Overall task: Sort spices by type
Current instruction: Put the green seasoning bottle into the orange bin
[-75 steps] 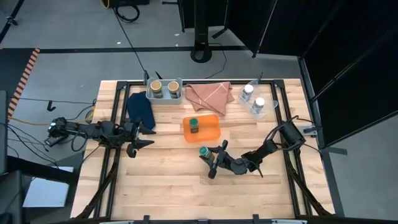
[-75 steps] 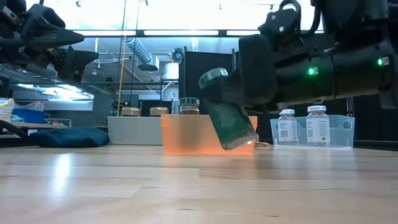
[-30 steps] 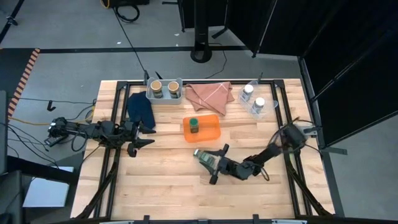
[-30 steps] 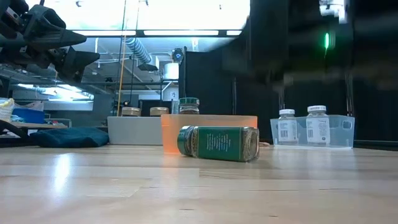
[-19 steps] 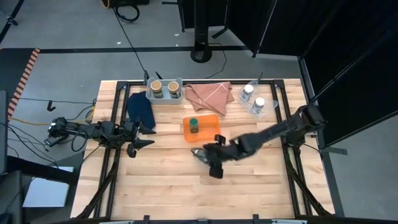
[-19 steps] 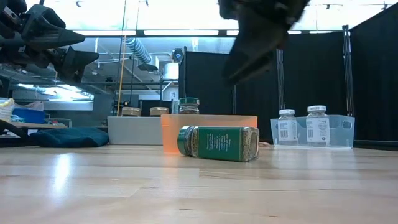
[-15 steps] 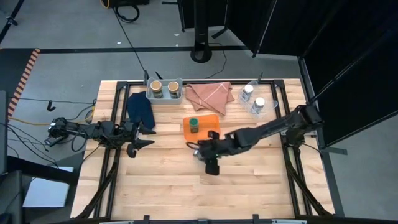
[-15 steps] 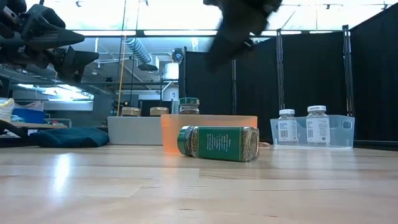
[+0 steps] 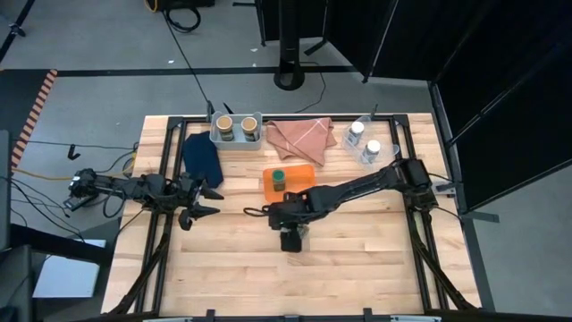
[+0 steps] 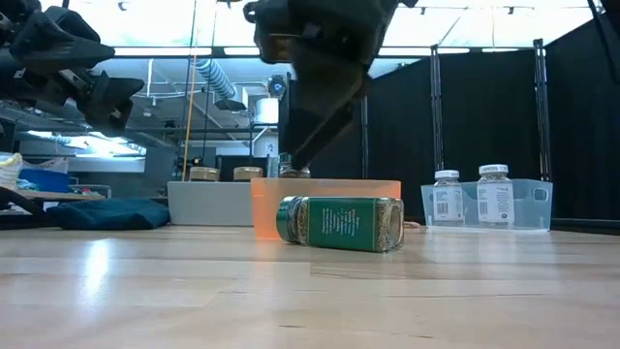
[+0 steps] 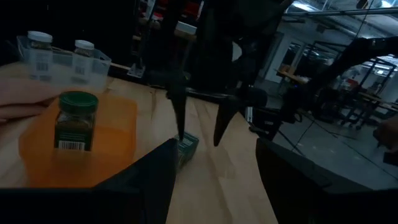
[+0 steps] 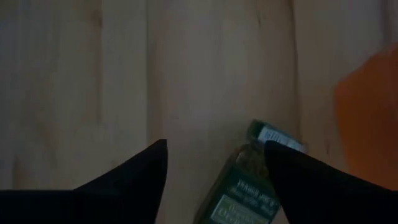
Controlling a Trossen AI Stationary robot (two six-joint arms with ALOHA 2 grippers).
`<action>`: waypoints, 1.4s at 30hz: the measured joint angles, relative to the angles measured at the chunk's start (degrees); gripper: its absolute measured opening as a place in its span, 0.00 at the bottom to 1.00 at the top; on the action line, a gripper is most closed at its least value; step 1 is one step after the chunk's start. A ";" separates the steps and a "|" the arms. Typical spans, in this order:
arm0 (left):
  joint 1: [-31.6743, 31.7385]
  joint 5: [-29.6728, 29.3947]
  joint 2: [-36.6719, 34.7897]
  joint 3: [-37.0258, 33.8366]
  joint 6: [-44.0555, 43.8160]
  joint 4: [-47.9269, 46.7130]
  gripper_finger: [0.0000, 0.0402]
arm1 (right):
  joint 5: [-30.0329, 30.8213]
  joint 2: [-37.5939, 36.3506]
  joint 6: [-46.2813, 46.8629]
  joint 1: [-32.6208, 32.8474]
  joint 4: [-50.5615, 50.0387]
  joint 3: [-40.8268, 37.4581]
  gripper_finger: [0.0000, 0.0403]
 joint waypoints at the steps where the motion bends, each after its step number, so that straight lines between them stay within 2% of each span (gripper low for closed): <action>1: 0.01 0.02 -0.01 0.00 -0.01 0.01 0.56 | 0.20 0.64 -0.04 -0.18 -0.31 0.87 0.70; 5: 0.00 0.04 -0.01 0.00 -0.01 0.14 0.56 | 2.06 1.76 -0.40 -0.99 -2.01 2.25 0.74; 10: 0.01 0.13 -0.01 0.00 -0.03 0.33 0.56 | 5.55 1.74 1.49 -1.95 -4.05 1.99 0.74; 25: 0.02 0.15 -0.01 0.00 -0.03 0.42 0.56 | 7.22 1.74 4.18 -2.88 -2.84 1.92 0.73; 42: 0.01 0.17 -0.01 0.00 -0.40 -0.20 0.56 | 7.42 1.68 5.98 -3.06 5.19 -5.11 0.71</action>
